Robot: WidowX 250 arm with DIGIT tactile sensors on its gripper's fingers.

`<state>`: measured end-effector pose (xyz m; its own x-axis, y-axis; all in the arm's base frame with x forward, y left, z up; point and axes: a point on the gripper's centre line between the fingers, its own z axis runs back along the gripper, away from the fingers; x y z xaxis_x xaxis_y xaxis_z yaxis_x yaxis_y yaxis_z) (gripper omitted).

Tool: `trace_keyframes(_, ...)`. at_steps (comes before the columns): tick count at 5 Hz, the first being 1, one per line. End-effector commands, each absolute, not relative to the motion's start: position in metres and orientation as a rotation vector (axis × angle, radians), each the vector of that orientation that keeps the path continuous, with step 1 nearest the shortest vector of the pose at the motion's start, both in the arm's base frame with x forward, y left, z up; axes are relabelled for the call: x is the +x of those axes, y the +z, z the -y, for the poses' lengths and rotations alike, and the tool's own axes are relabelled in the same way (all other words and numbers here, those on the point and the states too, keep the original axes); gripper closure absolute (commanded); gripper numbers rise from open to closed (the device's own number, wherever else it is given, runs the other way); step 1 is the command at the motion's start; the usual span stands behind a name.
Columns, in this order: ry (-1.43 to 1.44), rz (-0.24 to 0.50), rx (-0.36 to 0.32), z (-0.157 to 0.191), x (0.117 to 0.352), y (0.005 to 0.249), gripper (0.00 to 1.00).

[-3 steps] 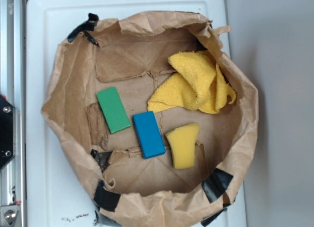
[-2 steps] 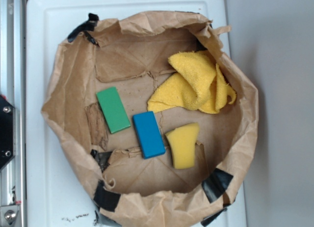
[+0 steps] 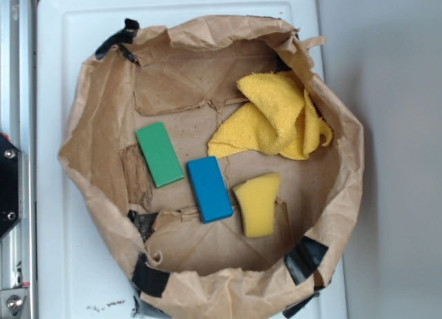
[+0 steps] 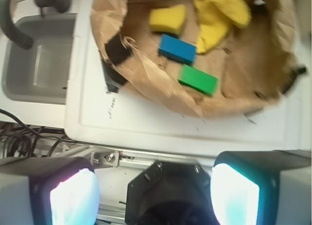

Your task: Grab the blue block.

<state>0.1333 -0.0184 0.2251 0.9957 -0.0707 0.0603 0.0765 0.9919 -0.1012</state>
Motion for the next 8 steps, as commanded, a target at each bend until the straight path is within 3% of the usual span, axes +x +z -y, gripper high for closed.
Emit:
trace_keyframes(1,-0.081,0.081,-0.11,0.018,0.135,0.23,0.0)
trace_keyframes(3,-0.081,0.081,-0.11,0.018,0.135,0.23,0.0)
trace_keyframes(5,-0.256,0.092,-0.243,0.007,0.219,0.214,0.0)
trace_keyframes(6,-0.332,0.097,-0.312,-0.002,0.244,0.206,0.0)
trace_keyframes(7,-0.445,0.09,-0.281,-0.015,0.267,0.162,0.0)
trace_keyframes(8,-0.529,0.066,-0.281,-0.021,0.267,0.131,0.0)
